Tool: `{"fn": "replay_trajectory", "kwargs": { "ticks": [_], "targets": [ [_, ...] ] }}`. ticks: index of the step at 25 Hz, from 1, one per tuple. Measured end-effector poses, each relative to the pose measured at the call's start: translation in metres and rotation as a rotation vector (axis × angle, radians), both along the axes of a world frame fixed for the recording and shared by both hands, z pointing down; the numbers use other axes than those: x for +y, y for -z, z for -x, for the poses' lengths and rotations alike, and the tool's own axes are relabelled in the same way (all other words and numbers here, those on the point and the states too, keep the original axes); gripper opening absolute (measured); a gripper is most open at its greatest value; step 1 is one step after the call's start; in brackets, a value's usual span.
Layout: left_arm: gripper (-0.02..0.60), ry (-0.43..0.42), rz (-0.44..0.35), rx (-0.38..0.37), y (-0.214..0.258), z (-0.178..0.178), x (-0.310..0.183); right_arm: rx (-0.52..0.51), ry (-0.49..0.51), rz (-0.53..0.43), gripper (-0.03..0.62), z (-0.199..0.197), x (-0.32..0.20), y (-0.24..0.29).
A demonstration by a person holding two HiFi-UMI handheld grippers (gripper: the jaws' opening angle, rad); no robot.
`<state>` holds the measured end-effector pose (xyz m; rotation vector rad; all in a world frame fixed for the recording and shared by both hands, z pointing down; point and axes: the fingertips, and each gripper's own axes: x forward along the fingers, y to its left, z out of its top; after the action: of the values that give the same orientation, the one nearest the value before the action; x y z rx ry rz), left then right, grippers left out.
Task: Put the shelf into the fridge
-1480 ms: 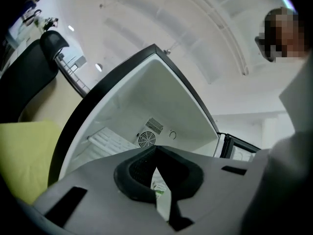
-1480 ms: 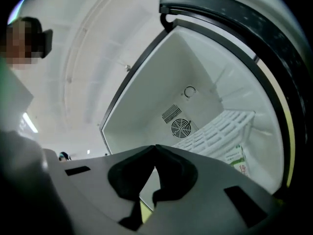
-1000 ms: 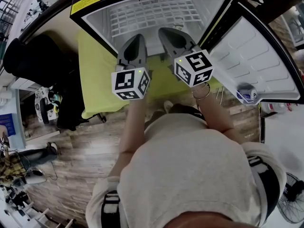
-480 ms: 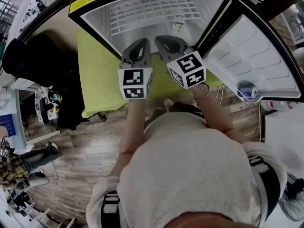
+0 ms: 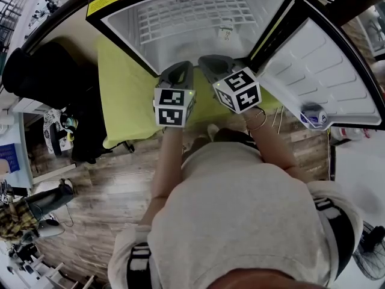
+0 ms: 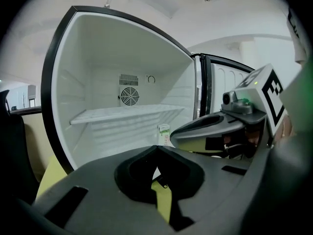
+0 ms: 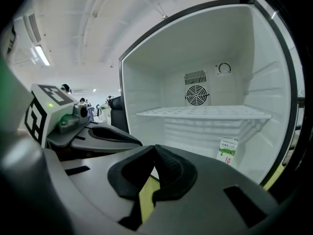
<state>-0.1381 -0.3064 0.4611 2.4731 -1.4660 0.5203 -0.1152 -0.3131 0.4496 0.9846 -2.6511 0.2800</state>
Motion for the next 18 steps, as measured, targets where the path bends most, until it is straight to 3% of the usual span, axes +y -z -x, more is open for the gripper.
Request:
{"fn": "replay_trajectory", "kwargs": {
  "ticks": [12,18],
  "targets": [
    [0.009,-0.016,0.104,0.033,-0.015,-0.006,0.007,0.036,-0.005,0.022,0.009,-0.011,0.003,-0.014],
    [0.009,-0.045,0.122,0.038,-0.019,-0.013,0.009,-0.009,-0.019,0.059,0.009,-0.020,0.001,-0.016]
  ]
}}
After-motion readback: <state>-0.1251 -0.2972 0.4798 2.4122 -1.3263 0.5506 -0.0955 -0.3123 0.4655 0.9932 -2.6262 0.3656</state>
